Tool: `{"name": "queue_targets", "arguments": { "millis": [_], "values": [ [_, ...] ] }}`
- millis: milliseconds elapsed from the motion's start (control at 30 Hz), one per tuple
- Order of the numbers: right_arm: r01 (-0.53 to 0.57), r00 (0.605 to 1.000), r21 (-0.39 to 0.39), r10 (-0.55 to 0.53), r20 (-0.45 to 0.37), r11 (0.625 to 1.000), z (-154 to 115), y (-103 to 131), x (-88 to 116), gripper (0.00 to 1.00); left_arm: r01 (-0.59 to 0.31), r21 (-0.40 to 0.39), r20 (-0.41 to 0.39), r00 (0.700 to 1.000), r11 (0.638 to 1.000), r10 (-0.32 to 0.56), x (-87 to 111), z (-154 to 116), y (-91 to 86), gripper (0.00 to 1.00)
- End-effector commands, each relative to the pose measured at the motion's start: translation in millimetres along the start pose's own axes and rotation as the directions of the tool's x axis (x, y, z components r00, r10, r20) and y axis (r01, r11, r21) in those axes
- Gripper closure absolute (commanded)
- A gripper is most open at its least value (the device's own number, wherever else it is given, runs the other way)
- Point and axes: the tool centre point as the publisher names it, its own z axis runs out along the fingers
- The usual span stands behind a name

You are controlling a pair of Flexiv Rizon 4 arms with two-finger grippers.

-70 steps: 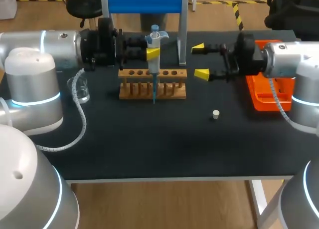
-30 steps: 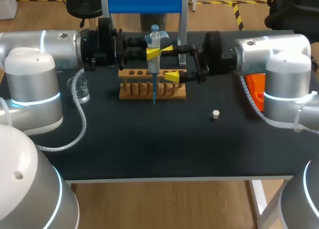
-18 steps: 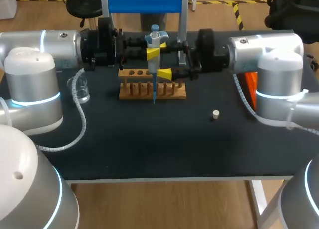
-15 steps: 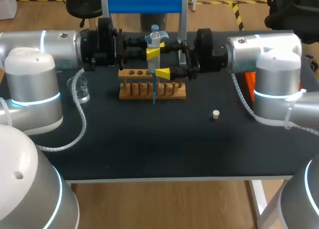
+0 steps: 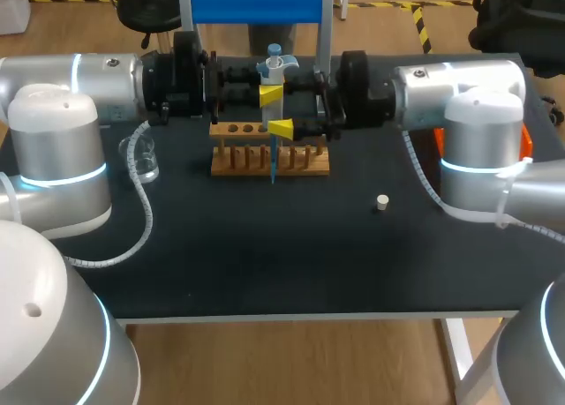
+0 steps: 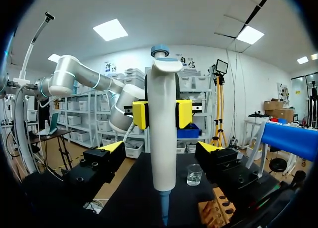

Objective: Invert the test tube, pick up the pipette, mount the tip to pipette, aspirate from beaker and dispense into the tube, eject the tip, return the pipette, and cap with the stopper.

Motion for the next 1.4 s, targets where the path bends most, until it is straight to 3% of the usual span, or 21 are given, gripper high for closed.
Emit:
{"name": "queue_targets", "arguments": {
  "millis": [33,233,433,533,667,1000,1033,1067,1400],
  "values": [
    [0.001,1.0,0.0,-0.001,0.003,1.0,4,-1,-1,0.1,-0.003,0.005,0.003,1.0,1.0,0.003,0.6,1,0.6,1.0],
    [0.004,1.0,0.002,-0.004,0.004,1.0,6,0,-1,0.15,-0.003,0.005,0.003,1.0,1.0,0.003,0.6,1,0.6,1.0],
    [0.005,1.0,0.005,-0.005,0.002,1.0,7,-1,-1,0.51,-0.003,0.005,0.003,1.0,1.0,0.003,0.6,1,0.6,1.0],
    [0.004,1.0,0.004,-0.004,0.001,1.0,7,-1,-1,0.63,-0.003,0.005,0.003,1.0,1.0,0.003,0.6,1,0.6,1.0],
    [0.007,1.0,0.001,-0.007,-0.003,1.0,7,0,-1,1.0,-0.003,0.005,0.003,1.0,1.0,0.003,0.6,1,0.6,1.0],
    [0.009,1.0,-0.007,-0.009,-0.013,1.0,6,2,0,1.0,-0.003,0.005,0.003,1.0,1.0,0.003,0.6,1,0.6,1.0],
    [0.009,1.0,-0.008,-0.009,-0.013,1.0,5,2,0,1.0,-0.003,0.005,0.003,1.0,1.0,0.003,0.6,1,0.6,0.83],
    [0.008,1.0,-0.009,-0.008,-0.013,1.0,5,2,-1,1.0,-0.003,0.005,0.003,1.0,1.0,0.003,0.6,1,0.6,0.0],
    [0.01,1.0,-0.017,-0.01,-0.015,1.0,-26,6,-6,1.0,-0.003,0.005,0.003,1.0,1.0,0.003,0.6,1,0.6,0.0]
  ]
}}
